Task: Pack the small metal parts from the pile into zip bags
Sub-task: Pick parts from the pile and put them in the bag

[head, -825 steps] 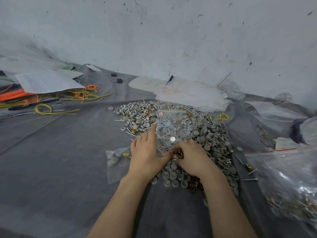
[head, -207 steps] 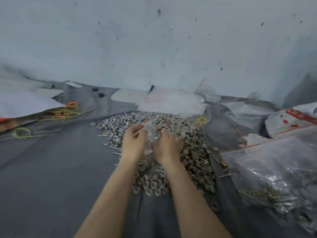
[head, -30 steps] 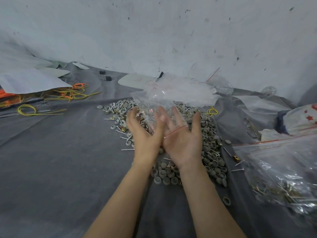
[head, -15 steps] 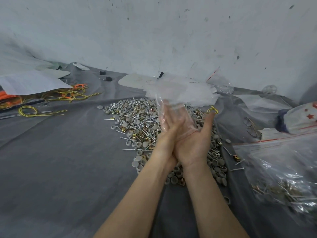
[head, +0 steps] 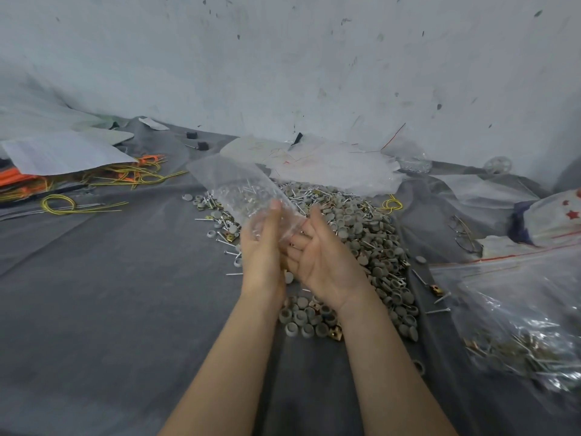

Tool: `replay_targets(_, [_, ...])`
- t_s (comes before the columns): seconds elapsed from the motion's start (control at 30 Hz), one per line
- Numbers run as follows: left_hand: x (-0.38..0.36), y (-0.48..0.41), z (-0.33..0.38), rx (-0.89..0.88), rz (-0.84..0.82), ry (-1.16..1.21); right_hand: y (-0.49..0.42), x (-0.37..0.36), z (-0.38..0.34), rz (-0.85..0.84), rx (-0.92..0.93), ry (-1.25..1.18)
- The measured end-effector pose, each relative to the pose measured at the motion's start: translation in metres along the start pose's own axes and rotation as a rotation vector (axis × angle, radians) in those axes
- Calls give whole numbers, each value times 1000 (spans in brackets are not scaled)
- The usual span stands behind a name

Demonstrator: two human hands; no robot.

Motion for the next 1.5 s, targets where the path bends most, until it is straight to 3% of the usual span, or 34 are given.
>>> replay_targets(0.07, [8, 0, 9, 4, 8, -179, 0, 10, -4, 72, 10, 30])
replay_targets(0.13, [17, 3, 30, -111, 53, -394, 3, 22, -11, 146, 35, 107])
replay_targets(0.2, [21, 9, 61, -446, 55, -725, 6, 33, -15, 206, 14, 244])
replay_targets(0.27, [8, 16, 76, -727, -111, -1194, 8, 39, -14, 226, -66, 407])
replay_targets(0.33, [-3, 14, 59, -654, -365, -1603, 5, 35, -11, 183, -152, 557])
replay_targets(0.43, [0, 5, 23, -355, -534, -1827, -2, 20, -7, 100, -238, 704])
replay_targets(0.6, [11, -11, 12, -194, -475, -1841, -12, 8, -2, 56, -284, 837])
replay_targets(0.73, [18, -19, 19, -225, -397, -1702, -14, 13, -11, 192, -127, 875])
replay_targets(0.83, [27, -25, 30, -294, -345, -1650, -9, 24, -21, 368, -5, 1257])
replay_targets(1.0, [44, -29, 27, -104, -361, -1773, -9, 16, 6, 186, -163, 1645])
replay_targets(1.13, [55, -25, 19, -3, -327, -1833, -14, 8, 16, 223, -117, 1880])
replay_targets(1.4, [43, -22, 24, -182, -280, -1769, -11, 9, 19, 304, -39, 1776])
replay_targets(1.5, [39, -22, 31, -293, -266, -1643, -11, 21, 13, 385, -32, 1515])
Point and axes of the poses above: each hand's wrist, its own y-axis away from the middle knuckle, its own x-axis out of the back of the hand, z = x × y, the point moved 6 cm from there along -y, towards the middle knuckle, and after that the axes turned 11 degrees about y, right-handed, at the moved point
